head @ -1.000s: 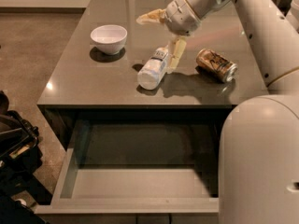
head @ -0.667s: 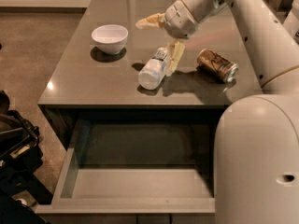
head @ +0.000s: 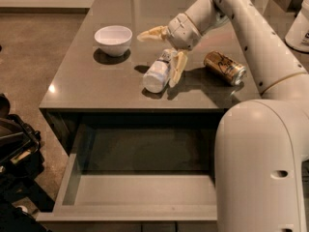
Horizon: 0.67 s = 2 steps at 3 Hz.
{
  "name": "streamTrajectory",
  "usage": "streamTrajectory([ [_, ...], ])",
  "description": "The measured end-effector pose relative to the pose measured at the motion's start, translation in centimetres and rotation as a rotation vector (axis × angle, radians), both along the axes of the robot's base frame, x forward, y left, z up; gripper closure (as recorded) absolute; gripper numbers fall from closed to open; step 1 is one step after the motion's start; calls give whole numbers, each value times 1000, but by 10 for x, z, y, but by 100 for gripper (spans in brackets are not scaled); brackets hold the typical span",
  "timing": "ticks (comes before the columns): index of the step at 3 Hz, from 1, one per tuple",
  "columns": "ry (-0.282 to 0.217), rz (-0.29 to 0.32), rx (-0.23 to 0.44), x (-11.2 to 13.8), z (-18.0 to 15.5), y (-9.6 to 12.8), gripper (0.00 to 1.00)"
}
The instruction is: Place blue plastic bottle into top drawer
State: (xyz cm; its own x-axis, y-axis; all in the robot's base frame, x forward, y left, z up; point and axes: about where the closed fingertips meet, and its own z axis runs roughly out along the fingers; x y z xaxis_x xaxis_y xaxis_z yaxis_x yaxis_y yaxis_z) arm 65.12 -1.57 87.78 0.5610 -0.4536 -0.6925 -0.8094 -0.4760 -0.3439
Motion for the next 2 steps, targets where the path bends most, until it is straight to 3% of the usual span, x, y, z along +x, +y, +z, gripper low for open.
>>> streamTrajectory([
  [1,48,-22,22,-7,-12,-5,0],
  [2,63,-64,50,-15,-21,-11,0],
])
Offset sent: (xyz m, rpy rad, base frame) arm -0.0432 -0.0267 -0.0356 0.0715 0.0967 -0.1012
